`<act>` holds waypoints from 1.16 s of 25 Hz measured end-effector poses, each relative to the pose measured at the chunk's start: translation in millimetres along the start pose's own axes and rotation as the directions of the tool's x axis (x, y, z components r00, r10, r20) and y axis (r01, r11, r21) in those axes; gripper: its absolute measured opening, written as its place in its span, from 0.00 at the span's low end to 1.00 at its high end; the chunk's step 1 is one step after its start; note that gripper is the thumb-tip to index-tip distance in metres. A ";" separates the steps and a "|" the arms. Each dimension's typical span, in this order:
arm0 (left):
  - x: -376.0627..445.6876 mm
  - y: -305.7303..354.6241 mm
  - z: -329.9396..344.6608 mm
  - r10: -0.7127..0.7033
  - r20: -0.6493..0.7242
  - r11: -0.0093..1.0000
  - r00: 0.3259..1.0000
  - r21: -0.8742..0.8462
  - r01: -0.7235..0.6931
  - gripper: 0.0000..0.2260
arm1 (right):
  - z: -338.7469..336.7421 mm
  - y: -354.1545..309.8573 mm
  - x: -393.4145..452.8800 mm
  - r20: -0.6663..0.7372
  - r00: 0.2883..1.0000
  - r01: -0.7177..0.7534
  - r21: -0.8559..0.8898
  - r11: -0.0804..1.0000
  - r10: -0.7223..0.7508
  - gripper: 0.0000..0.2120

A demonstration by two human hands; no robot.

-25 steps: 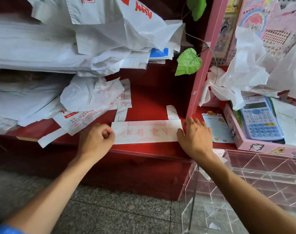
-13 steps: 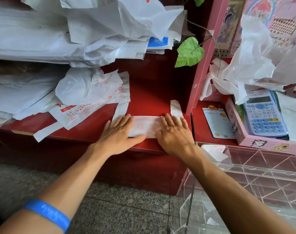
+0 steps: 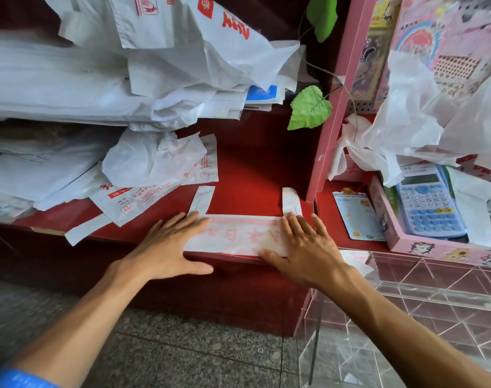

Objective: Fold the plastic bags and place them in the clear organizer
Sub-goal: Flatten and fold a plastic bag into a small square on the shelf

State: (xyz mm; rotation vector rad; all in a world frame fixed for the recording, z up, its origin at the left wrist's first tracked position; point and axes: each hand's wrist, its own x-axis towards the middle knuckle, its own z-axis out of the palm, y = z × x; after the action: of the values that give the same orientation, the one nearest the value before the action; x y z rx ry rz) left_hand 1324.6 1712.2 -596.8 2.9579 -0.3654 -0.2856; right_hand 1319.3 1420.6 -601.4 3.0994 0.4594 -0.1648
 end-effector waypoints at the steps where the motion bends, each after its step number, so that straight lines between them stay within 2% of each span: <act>1: -4.2 -6.9 2.1 0.019 -0.071 0.999 0.997 -0.044 -0.023 0.41 | -1.8 1.9 -5.9 0.013 0.999 0.033 -0.006 0.999 -0.033 0.52; 3: -11.4 -21.1 7.7 0.028 -0.210 0.987 0.977 -0.152 -0.060 0.37 | -6.0 9.1 -15.5 0.019 0.994 0.112 -0.024 0.993 -0.112 0.53; 4: -14.2 -27.1 10.5 0.030 -0.259 0.978 0.965 -0.190 -0.082 0.36 | -7.4 14.1 -19.1 -0.004 0.989 0.147 -0.010 0.989 -0.147 0.49; 7: -19.7 -38.2 14.4 -0.054 -0.333 0.924 0.941 -0.375 -0.080 0.26 | -10.0 25.6 -26.8 -0.186 0.961 0.229 0.135 0.964 -0.203 0.27; 8: -21.0 -39.5 13.5 -0.096 -0.342 0.890 0.935 -0.450 -0.073 0.22 | -10.4 27.5 -28.2 -0.236 0.954 0.229 0.184 0.956 -0.183 0.22; 11: -22.7 -37.3 8.6 -0.222 -0.293 0.720 0.930 -0.692 -0.046 0.23 | -11.1 31.3 -29.0 -0.287 0.954 0.194 0.351 0.916 -0.092 0.17; 13: -23.1 -33.1 5.1 -0.265 -0.250 0.631 0.932 -0.776 -0.029 0.25 | -16.3 32.6 -25.6 -0.269 0.963 0.122 0.518 0.847 0.026 0.11; 14: -22.4 -30.9 4.3 -0.285 -0.239 0.622 0.928 -0.783 -0.010 0.24 | -19.1 33.1 -22.5 -0.238 0.966 0.065 0.593 0.802 0.097 0.07; 17: -17.0 -26.1 3.9 -0.369 -0.230 0.553 0.901 -0.833 0.014 0.09 | -18.8 31.2 -10.8 -0.138 0.956 -0.076 0.738 0.671 0.260 0.12; 19: -15.6 -23.4 2.7 -0.389 -0.229 0.506 0.893 -0.863 -0.001 0.09 | -18.2 28.1 -2.5 -0.083 0.937 -0.149 0.781 0.606 0.338 0.08; 23: -21.1 -17.6 -2.2 -0.267 -0.183 0.577 0.946 -0.817 0.004 0.10 | -16.5 22.3 5.2 -0.049 0.912 -0.170 0.858 0.485 0.408 0.07; 25: -22.7 -17.7 -2.5 -0.282 -0.207 0.582 0.937 -0.813 -0.004 0.14 | -17.3 21.1 6.9 -0.050 0.910 -0.128 0.910 0.394 0.412 0.07; 27: -23.0 -19.5 -2.5 -0.286 -0.222 0.580 0.932 -0.815 -0.016 0.15 | -21.0 20.8 5.4 -0.032 0.920 -0.093 0.950 0.297 0.391 0.09; 29: -22.9 -20.8 -1.9 -0.262 -0.232 0.624 0.937 -0.781 -0.019 0.14 | -23.7 23.3 3.1 -0.015 0.946 -0.074 0.963 0.260 0.323 0.07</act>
State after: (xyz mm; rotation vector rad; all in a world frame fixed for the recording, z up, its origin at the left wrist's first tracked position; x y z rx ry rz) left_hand 1307.9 1738.3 -594.6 2.0925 0.0301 0.0485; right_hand 1331.4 1399.7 -578.5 4.4082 -0.2226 -0.1354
